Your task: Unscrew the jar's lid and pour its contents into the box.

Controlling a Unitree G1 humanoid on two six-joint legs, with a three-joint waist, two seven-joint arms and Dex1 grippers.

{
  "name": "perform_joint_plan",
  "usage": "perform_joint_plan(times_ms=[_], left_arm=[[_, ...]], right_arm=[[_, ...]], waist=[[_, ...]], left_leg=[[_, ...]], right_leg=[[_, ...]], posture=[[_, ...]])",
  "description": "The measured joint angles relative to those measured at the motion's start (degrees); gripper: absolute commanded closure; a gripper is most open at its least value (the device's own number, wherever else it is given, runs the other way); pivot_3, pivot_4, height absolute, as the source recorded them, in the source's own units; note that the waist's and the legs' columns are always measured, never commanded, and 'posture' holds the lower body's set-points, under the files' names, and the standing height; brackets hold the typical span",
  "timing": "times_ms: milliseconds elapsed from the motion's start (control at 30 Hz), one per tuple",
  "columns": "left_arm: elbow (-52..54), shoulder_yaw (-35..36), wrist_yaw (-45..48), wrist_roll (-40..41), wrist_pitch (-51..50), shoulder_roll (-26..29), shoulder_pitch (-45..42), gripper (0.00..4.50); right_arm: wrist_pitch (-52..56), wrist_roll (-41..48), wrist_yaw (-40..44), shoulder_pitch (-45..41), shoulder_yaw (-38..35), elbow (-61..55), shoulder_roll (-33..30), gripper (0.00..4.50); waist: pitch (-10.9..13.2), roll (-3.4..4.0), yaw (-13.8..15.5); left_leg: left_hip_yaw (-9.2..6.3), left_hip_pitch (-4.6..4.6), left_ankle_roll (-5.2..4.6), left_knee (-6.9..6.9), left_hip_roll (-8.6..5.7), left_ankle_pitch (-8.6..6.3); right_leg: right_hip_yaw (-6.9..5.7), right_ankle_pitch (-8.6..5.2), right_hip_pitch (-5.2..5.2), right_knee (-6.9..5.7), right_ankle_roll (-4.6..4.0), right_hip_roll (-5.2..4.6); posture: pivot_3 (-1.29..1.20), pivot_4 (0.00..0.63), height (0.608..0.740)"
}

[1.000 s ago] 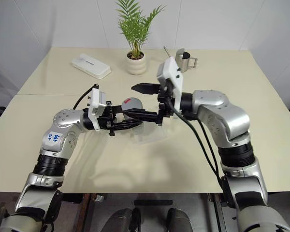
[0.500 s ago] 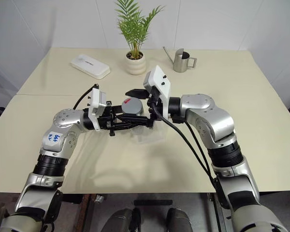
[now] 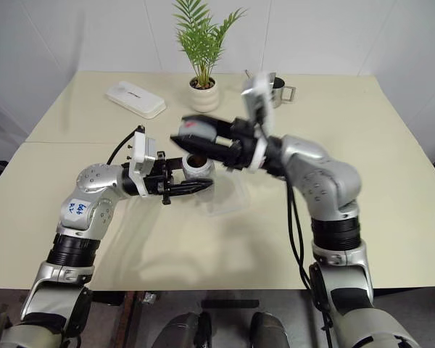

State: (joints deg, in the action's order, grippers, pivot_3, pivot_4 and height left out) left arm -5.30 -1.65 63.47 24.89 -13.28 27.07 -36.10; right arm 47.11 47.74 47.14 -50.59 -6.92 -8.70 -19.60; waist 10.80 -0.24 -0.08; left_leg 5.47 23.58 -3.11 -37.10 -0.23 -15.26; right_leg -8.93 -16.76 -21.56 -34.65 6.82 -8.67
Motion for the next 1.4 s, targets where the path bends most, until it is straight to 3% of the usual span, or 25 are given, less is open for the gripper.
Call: perform_joint_plan(times_ms=[133,333,700,733,900,1067,1400], left_arm=[[0.32,0.08,-0.15,0.02,-0.46,0.46,0.38,2.54],[0.59,1.56,-0.79,0.22,-0.80,0.99,0.92,2.54],[0.60,3.16,-1.77,1.92,-2.35,0.58,0.73,2.54],[0.60,3.19,-1.75,1.97,-2.49,0.57,0.64,2.54],[0.56,3.19,-1.44,2.27,-3.01,0.45,0.22,2.54],[-2.04,3.19,-1.20,2.16,-2.63,0.25,-2.12,2.54],[-15.73,1.24,2.17,-4.29,5.18,2.41,-11.42,2.54]], right_arm=[[-1.34,-1.63,-1.40,4.08,-1.42,-0.04,-4.02,1.93],[-14.65,-14.36,0.00,17.56,-2.65,4.13,-14.27,1.93],[-37.43,-27.45,-0.18,33.14,-3.40,22.13,-14.50,1.93],[-37.98,-27.46,-0.16,34.24,-3.39,23.46,-13.88,1.58],[-38.18,-26.89,-0.39,34.67,-5.27,25.57,-13.65,0.01],[-35.28,-25.06,0.93,34.19,-5.69,21.89,-15.13,0.01],[-16.59,-14.83,6.99,27.84,-2.37,-3.73,-24.68,0.01]], waist=[[0.00,0.00,0.08],[0.00,0.00,0.09],[0.02,0.01,0.09],[0.02,0.02,0.07],[0.04,0.05,-0.07],[0.06,0.09,-0.04],[0.14,0.18,0.33]], left_leg=[[0.03,0.01,0.00,0.00,0.00,-0.01],[0.13,0.02,-0.03,0.06,-0.01,-0.02],[0.27,-0.19,-0.01,0.01,0.03,0.00],[0.28,-0.19,-0.01,0.00,0.03,0.00],[0.30,-0.27,-0.01,-0.01,0.04,0.00],[0.30,-0.27,0.01,0.00,0.04,0.01],[0.21,-0.16,0.00,-0.01,0.05,-0.07]], right_leg=[[0.02,0.00,0.00,0.03,0.00,-0.01],[0.01,0.00,-0.01,0.12,0.01,0.00],[0.19,0.00,0.08,-0.03,0.01,0.00],[0.20,0.00,0.08,-0.03,0.01,0.00],[0.32,0.01,0.09,-0.08,0.02,0.02],[0.36,0.01,0.08,-0.10,0.02,0.00],[0.18,0.02,0.08,0.08,0.02,0.00]], posture=[[0.00,0.150,0.740],[0.00,0.150,0.740],[0.00,0.150,0.740],[0.00,0.150,0.740],[0.00,0.150,0.740],[0.00,0.150,0.740],[0.00,0.150,0.740]])
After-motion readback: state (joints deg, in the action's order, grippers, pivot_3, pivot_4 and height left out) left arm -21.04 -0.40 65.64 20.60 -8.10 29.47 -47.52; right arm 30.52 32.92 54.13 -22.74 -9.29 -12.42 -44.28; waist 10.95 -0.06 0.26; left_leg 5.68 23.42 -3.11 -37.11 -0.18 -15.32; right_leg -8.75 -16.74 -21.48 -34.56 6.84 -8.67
